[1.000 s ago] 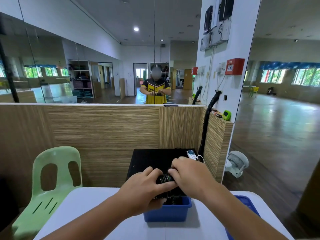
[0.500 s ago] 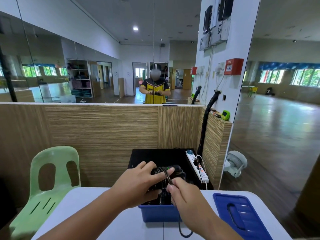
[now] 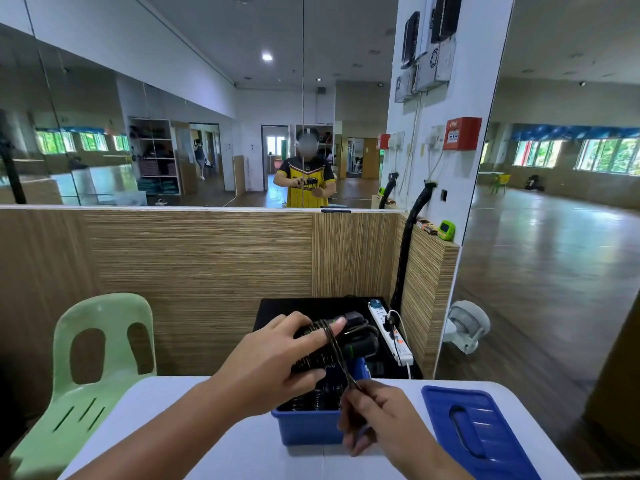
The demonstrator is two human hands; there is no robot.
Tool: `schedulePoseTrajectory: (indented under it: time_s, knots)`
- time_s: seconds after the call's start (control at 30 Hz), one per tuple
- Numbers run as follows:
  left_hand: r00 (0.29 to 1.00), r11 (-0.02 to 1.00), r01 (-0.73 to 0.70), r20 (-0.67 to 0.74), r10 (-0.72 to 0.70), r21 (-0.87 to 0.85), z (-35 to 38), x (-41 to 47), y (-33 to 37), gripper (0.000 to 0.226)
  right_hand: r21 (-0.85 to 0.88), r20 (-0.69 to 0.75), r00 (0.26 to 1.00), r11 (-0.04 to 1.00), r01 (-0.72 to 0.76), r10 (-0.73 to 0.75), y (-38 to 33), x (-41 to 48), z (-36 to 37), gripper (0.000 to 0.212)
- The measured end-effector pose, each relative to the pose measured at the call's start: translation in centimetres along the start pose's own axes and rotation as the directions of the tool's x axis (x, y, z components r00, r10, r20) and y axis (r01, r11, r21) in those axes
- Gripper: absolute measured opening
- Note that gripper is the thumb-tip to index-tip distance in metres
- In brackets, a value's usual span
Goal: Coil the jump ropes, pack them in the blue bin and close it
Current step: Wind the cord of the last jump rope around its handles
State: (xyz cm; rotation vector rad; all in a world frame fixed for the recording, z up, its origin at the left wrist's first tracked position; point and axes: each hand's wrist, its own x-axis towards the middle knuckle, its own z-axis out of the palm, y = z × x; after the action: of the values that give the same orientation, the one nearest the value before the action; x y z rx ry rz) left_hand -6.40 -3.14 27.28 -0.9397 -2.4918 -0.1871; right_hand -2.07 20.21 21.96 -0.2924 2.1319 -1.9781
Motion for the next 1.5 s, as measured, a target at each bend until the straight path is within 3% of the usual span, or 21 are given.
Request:
schedulePoseTrajectory:
  time_s: [0.17,0.57,0.87,1.1,1.33,1.37,1.5]
  knots:
    - [0.998,0.999,0.031,-0.054,-0.033,-0.031,-0.6,0.1,-0.4,0.072,0.109,0.093,0.995,0.993,-0.038,0.028,0.3,0.2,0.4,0.03]
    - [0.994,0.994,0.099,-0.044,-0.097,0.049,-0.6,-1.0,-2.4,0.068,0.014,0.153,0.986,0.997,-0.076,0.073,1.6,-1.2,0.2,0.028]
    - [0.984,0.985,0.163,-0.064,-0.166,-0.048,-0.9,-0.7,-1.3,0.064,0.023,0.13,0.986,0.994,-0.11,0.106,1.9,-0.7,-0.3,0.031]
    - [0.994,0.979,0.086,-0.051,-0.096,-0.184,-1.0,-1.2,1.8,0.067,0.039,0.076,0.993,0.995,-0.089,0.086,2.1,0.9,-1.0,0.031]
    - [0.998,0.992,-0.001,-0.067,-0.007,-0.127,-1.8,-1.7,3.6,0.069,-0.203,0.097,0.993,0.976,0.084,-0.065,-2.4,4.0,-3.3,0.018]
    - [0.997,0.994,-0.018,-0.076,0.009,-0.109,-2.0,-1.6,3.7,0.069,-0.263,0.122,0.988,0.956,0.128,-0.099,-3.5,4.4,-3.6,0.01]
    - [0.991,0.994,-0.096,-0.099,0.091,-0.05,-2.3,-1.7,3.8,0.07,-0.457,0.231,0.955,0.845,0.277,-0.188,-8.1,6.2,-4.2,0.018]
